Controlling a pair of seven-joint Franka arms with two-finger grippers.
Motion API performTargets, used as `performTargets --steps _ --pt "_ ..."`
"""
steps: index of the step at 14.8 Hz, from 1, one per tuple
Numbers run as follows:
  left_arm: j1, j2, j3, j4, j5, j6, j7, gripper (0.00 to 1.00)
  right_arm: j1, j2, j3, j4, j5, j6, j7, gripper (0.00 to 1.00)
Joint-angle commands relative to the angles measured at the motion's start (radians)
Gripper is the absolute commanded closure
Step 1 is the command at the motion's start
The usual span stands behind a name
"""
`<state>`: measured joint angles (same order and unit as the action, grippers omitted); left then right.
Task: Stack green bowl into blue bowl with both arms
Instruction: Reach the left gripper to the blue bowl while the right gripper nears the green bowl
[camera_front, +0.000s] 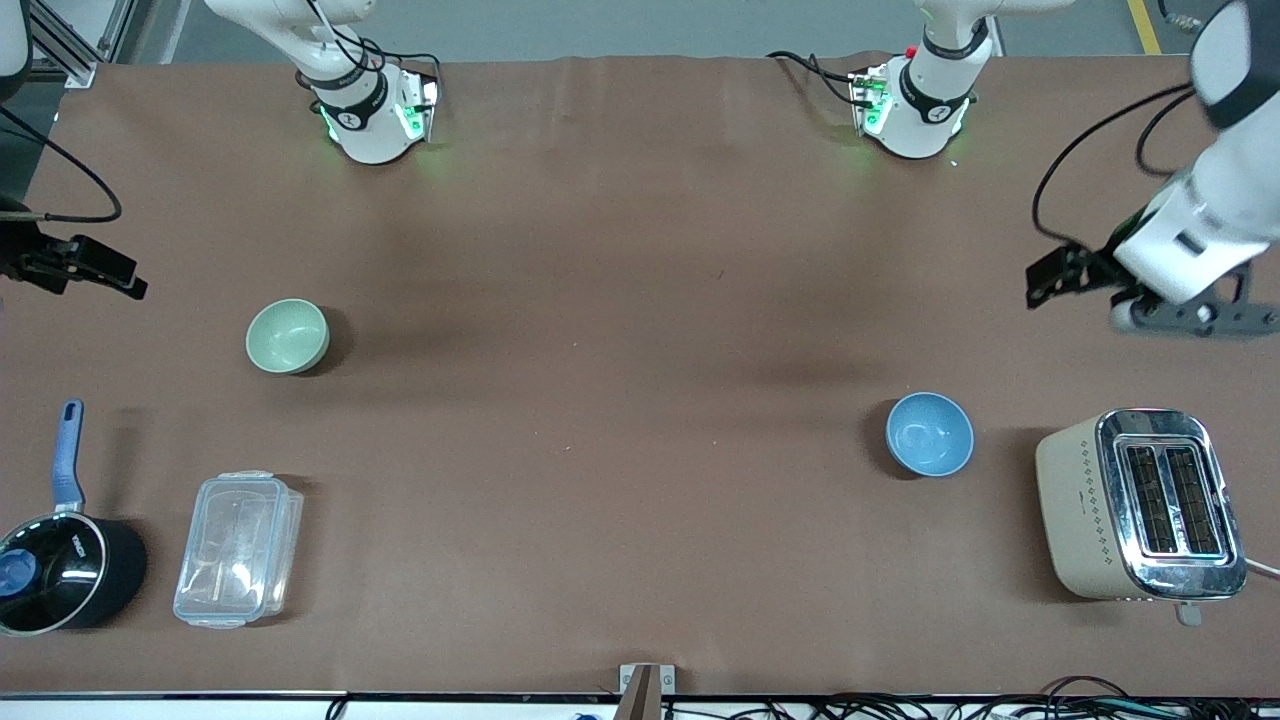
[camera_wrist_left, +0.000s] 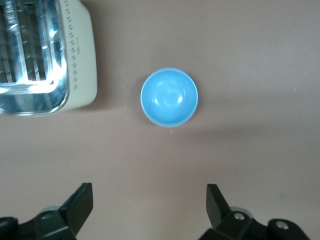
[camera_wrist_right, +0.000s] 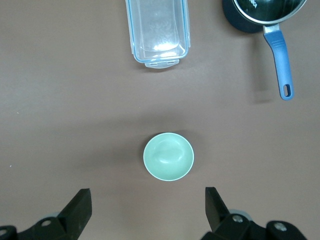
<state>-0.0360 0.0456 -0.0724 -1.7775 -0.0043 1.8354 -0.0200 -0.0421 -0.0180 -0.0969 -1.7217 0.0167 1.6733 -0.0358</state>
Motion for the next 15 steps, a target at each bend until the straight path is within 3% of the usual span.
performTargets --steps 1,6,10,15 --pt "0.002 -0.004 0.000 -0.184 0.013 0.233 -0.001 0.00 -0.035 0.003 0.006 -0.074 -0.001 0.074 -0.027 0.00" --pt "0.013 0.157 0.000 -0.269 0.045 0.497 0.002 0.00 -0.102 0.030 0.006 -0.280 0.000 0.343 -0.157 0.00" --pt "0.045 0.282 -0.001 -0.272 0.078 0.651 0.002 0.01 -0.185 0.160 0.009 -0.322 0.003 0.442 -0.323 0.01" --pt "0.045 0.413 0.000 -0.269 0.076 0.823 -0.005 0.28 -0.202 0.279 0.009 -0.360 0.072 0.486 -0.363 0.02"
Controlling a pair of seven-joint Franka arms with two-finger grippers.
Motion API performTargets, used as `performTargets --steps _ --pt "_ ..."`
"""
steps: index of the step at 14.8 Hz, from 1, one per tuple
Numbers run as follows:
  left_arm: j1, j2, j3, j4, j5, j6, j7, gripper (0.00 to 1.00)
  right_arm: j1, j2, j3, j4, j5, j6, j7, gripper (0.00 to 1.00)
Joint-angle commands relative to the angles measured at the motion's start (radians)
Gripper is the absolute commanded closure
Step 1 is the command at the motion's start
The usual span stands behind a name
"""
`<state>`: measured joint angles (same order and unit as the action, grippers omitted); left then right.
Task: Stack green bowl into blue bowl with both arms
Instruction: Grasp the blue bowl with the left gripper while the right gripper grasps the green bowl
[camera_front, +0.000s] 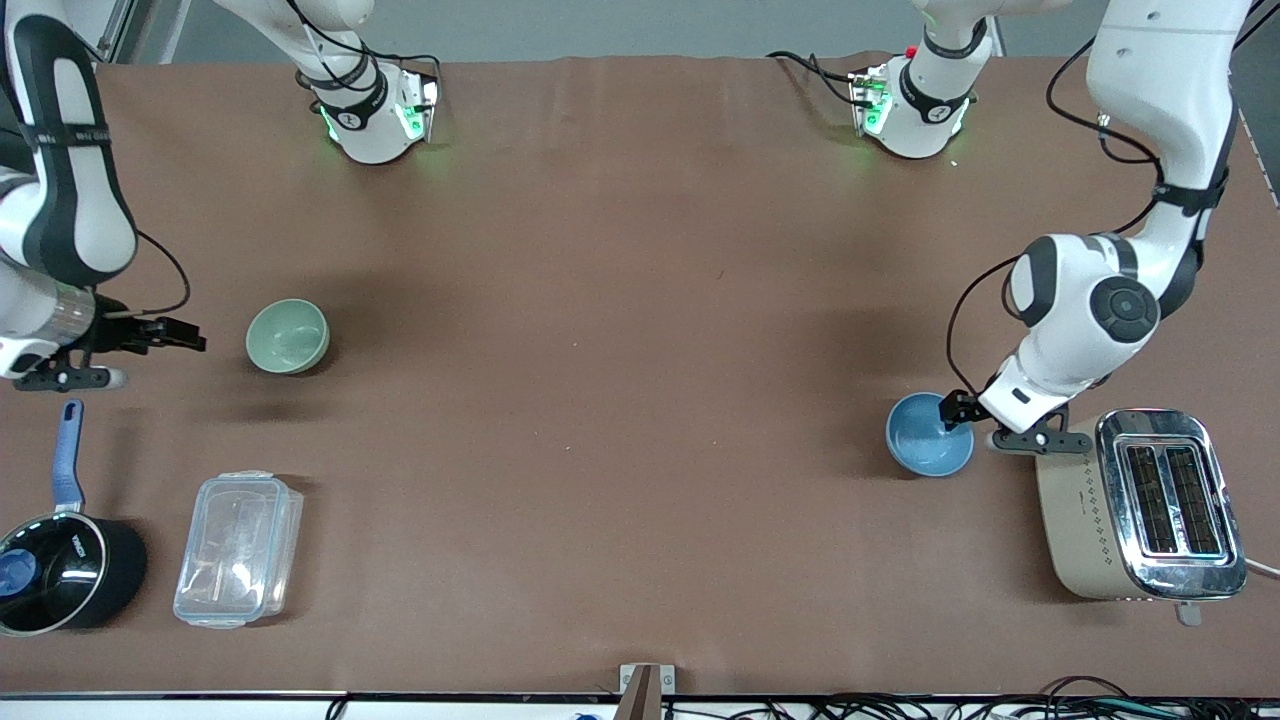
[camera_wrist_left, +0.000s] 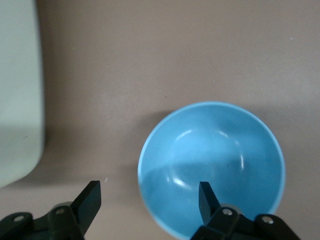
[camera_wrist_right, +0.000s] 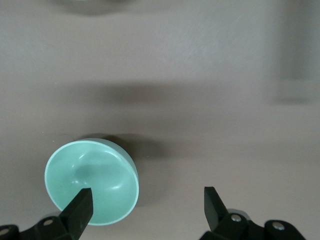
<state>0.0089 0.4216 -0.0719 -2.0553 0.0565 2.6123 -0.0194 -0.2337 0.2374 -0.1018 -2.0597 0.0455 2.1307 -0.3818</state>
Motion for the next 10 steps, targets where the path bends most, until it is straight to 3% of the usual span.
performTargets --steps 1,4,8,10 --pt "0.000 0.049 0.000 0.011 0.016 0.058 -0.008 0.33 -0.010 0.039 0.014 -0.046 0.050 0.058 -0.017 0.02" --pt "0.000 0.066 0.000 0.018 0.016 0.061 -0.008 0.55 -0.007 0.042 0.016 -0.160 0.053 0.219 -0.020 0.02" --pt "-0.003 0.075 -0.003 0.029 0.017 0.061 -0.010 0.98 -0.006 0.056 0.017 -0.201 0.054 0.236 -0.020 0.05" --pt "-0.010 0.069 -0.009 0.030 0.017 0.060 -0.010 1.00 -0.006 0.056 0.017 -0.215 0.056 0.236 -0.020 0.10"
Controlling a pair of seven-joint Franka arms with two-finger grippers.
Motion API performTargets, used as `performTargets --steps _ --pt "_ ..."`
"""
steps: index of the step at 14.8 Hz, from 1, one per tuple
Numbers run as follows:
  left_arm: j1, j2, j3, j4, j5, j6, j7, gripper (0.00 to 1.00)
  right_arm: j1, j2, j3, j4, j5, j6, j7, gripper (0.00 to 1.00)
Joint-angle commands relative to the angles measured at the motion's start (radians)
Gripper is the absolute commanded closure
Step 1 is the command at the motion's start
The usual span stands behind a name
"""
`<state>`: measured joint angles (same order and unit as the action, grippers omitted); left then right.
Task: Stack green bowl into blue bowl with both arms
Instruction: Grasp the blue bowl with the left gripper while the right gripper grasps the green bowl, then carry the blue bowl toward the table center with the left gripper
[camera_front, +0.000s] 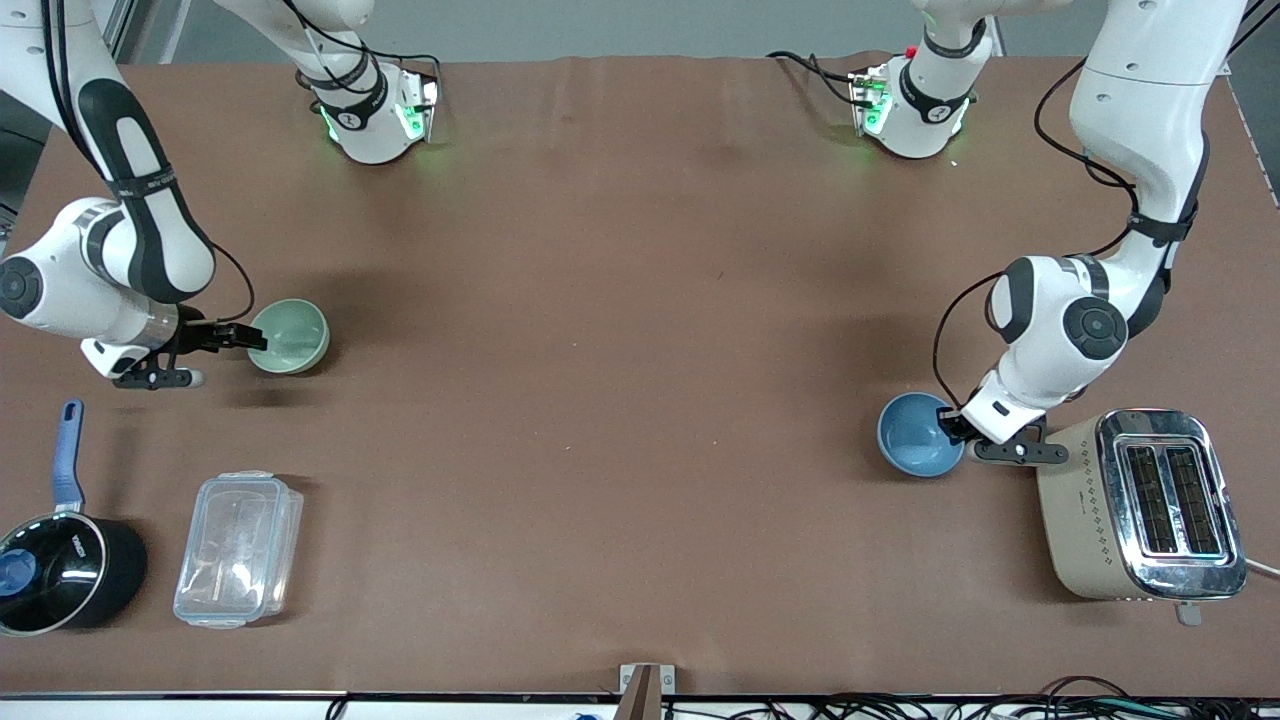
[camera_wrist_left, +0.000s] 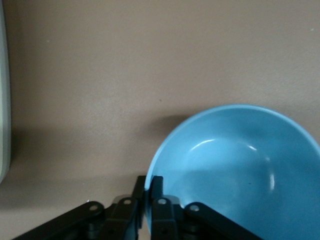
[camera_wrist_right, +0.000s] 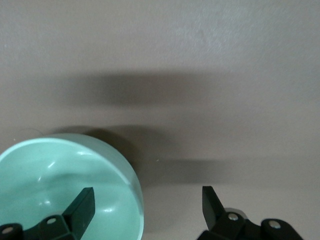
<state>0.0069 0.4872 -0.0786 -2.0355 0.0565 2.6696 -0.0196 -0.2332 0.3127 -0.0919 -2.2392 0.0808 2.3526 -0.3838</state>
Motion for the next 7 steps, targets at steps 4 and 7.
performTargets --steps 4,7 --pt "-0.011 -0.054 -0.104 0.011 0.016 -0.080 -0.149 1.00 -0.002 -0.007 0.008 -0.051 0.073 0.025 -0.018 0.37" --pt "-0.016 -0.070 -0.226 0.031 0.017 -0.145 -0.365 1.00 -0.002 -0.004 0.008 -0.051 0.073 0.027 -0.018 0.76"
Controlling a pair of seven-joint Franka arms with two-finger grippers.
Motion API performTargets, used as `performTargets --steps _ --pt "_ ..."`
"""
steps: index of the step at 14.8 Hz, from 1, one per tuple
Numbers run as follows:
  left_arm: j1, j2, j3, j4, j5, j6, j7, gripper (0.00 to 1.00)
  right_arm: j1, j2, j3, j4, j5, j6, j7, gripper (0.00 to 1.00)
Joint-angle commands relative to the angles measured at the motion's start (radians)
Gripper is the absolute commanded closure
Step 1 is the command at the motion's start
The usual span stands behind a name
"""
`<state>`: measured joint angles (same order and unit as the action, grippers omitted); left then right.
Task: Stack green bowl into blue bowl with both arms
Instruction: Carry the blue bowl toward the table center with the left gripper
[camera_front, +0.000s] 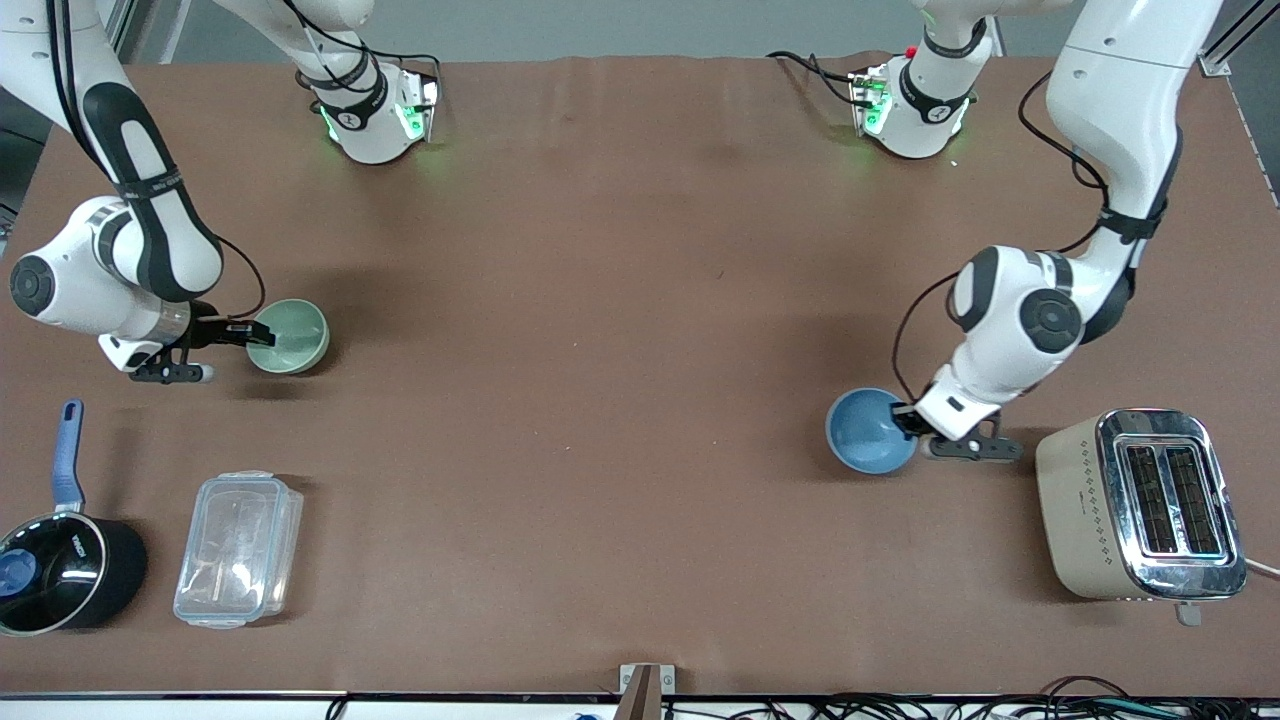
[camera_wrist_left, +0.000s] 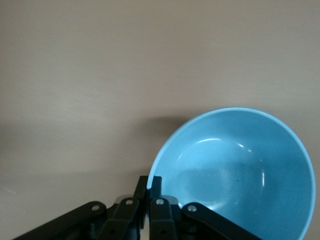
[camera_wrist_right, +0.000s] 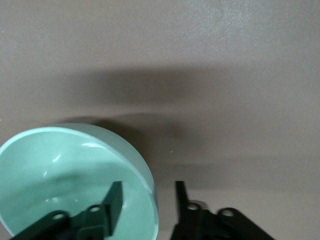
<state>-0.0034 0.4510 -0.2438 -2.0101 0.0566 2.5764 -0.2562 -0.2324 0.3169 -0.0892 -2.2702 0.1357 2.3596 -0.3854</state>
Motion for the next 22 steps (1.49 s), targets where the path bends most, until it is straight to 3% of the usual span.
performTargets --steps 1,6,10,11,13,17,19,20,21,22 --pt "-0.012 -0.025 -0.102 0.017 0.017 -0.056 -0.203 1.00 -0.002 -0.010 0.005 -0.020 0.018 0.020 -0.017 0.82" --pt "-0.229 0.063 -0.124 0.126 0.020 -0.056 -0.558 1.00 -0.002 -0.009 0.005 -0.018 0.018 0.020 -0.017 0.83" --pt "-0.371 0.193 -0.120 0.259 0.106 -0.056 -0.771 1.00 -0.001 -0.012 0.005 -0.006 0.019 0.015 -0.015 0.83" --pt "-0.394 0.227 -0.120 0.295 0.135 -0.055 -0.822 1.00 0.001 -0.012 0.005 0.000 0.019 0.013 -0.015 0.84" --pt "-0.434 0.277 -0.118 0.359 0.167 -0.056 -0.902 1.00 0.001 -0.013 0.005 0.005 0.019 0.012 -0.013 1.00" --pt "-0.509 0.304 -0.086 0.381 0.167 -0.056 -0.923 0.99 0.011 -0.018 0.005 0.026 0.019 -0.011 -0.001 1.00" --pt "-0.512 0.307 -0.086 0.381 0.166 -0.056 -0.923 0.85 0.016 -0.024 0.005 0.070 0.019 -0.080 0.002 1.00" --pt "-0.512 0.305 -0.086 0.381 0.167 -0.056 -0.923 0.61 0.016 -0.027 0.005 0.111 0.019 -0.145 0.003 1.00" --pt "-0.511 0.298 -0.084 0.381 0.167 -0.056 -0.925 0.19 0.018 -0.027 0.006 0.157 0.019 -0.210 0.023 1.00" --pt "-0.501 0.285 -0.080 0.381 0.173 -0.058 -0.923 0.00 0.033 -0.027 0.008 0.202 0.019 -0.273 0.055 1.00"
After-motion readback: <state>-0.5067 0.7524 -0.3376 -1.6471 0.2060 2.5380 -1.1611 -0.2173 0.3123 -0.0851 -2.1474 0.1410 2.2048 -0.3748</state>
